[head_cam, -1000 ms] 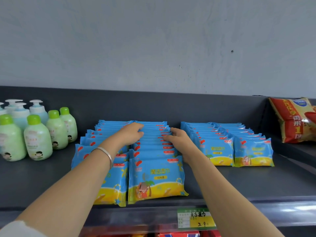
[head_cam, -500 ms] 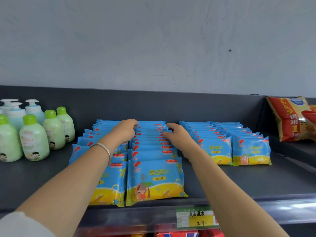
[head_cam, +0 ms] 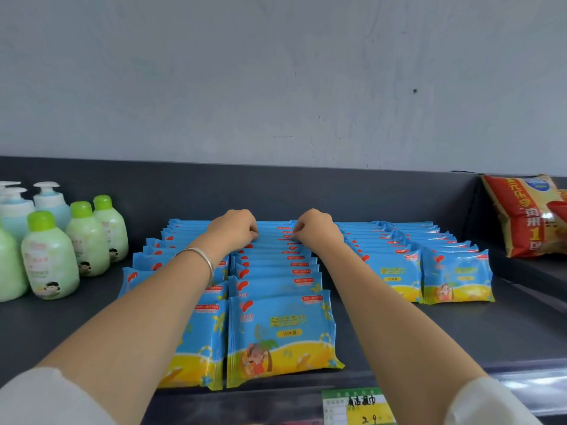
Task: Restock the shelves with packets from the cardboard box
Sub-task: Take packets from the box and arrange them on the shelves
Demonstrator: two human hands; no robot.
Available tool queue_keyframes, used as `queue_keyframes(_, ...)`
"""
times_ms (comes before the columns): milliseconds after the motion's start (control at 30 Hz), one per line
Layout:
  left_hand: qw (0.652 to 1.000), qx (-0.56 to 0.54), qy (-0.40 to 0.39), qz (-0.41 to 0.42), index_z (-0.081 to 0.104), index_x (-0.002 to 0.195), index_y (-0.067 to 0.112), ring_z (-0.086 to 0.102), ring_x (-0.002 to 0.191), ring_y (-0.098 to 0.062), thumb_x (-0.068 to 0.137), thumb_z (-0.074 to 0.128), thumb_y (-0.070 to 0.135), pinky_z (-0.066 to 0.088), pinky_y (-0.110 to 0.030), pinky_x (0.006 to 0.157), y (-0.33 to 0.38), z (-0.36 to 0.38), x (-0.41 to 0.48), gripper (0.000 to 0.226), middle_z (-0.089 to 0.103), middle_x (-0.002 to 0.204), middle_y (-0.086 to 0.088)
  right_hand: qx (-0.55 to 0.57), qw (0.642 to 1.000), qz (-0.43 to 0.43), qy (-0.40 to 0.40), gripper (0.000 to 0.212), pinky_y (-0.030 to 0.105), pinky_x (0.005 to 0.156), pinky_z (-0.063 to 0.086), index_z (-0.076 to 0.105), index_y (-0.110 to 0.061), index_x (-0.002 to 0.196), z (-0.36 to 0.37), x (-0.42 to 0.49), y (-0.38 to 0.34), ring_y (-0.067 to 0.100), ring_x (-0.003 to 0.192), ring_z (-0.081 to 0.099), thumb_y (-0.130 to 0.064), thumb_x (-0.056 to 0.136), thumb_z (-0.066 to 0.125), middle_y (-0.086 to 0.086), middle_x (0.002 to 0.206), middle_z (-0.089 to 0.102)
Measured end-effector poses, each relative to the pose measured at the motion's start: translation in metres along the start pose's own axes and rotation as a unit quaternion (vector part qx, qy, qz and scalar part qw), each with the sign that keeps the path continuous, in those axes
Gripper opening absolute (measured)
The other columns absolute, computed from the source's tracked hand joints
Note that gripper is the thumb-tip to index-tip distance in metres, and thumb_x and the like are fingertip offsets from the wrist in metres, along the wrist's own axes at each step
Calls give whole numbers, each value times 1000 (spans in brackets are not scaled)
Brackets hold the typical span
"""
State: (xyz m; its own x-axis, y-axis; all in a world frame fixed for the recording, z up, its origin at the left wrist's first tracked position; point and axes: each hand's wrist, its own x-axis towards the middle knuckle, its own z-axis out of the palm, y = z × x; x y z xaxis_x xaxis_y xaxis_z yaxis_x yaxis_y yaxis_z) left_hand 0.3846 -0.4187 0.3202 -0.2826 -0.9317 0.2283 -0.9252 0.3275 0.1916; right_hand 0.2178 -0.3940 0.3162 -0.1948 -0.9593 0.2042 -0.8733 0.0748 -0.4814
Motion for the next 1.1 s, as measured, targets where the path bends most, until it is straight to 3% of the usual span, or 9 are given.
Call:
queue_keyframes(100,999,-42,-6,13,66,82,27,56,76,-23,91,51,8,49,-33,72,-7,-1,1,26,59,83,0,-15,999,22,-22,16,33,64,49,65,-14,97,-4,5,-3,22,79,61,-25,86,66,4,96,63)
queue_keyframes(167,998,-61,-5,9,71,91,21,61,82,-23,93,52,9,52,-35,80,-8,-2,2,22,62,89,-2,-22,999,21,-24,16,32,63,46,64,-13,96,-4,7,-3,20,75,59,-26,87,66,4,94,64)
queue_keyframes(300,997,-81,-7,4,62,75,14,50,66,-18,91,55,15,47,-32,66,-7,-1,4,18,57,75,-6,-35,999,9,9,10,33,65,50,65,-16,95,1,8,2,20,79,62,-23,92,58,3,93,64)
queue_keyframes(400,997,-81,-5,17,70,97,11,60,80,-15,91,59,18,50,-28,74,-4,-1,2,15,68,94,-2,-49,998,4,33,10,35,68,53,65,-17,94,4,8,3,21,79,63,-20,93,55,3,92,64)
queue_keyframes(533,997,-76,17,25,69,108,10,61,91,-16,91,59,14,49,-26,80,1,2,1,20,67,106,-2,-65,996,1,67,12,38,72,56,64,-15,95,8,10,8,23,79,63,-13,93,52,4,90,63)
queue_keyframes(733,998,-63,2,28,73,99,16,65,84,-17,91,59,16,55,-37,83,0,1,0,16,70,97,0,-70,997,-25,17,16,37,77,57,66,-10,103,0,10,9,22,83,63,-17,93,56,7,97,66)
queue_keyframes(900,991,-119,29,51,67,105,16,56,91,-10,92,58,16,45,-25,83,-11,-8,-7,16,62,102,5,-63,995,-81,16,20,34,82,54,66,-14,110,-18,-4,20,20,92,61,-19,93,56,3,105,66)
queue_keyframes(1000,994,-103,22,38,65,92,24,56,95,-13,90,61,21,48,-39,92,-18,-11,-13,6,63,100,6,-133,987,-83,15,18,43,92,49,66,-18,107,-21,-9,22,21,91,60,-23,92,58,2,101,67)
queue_keyframes(1100,998,-56,15,17,67,92,26,55,98,-14,89,62,26,43,-45,94,-20,-13,-21,6,64,101,7,-139,988,-61,-8,19,44,90,50,65,-15,109,-17,-8,21,22,89,62,-21,92,57,4,97,67)
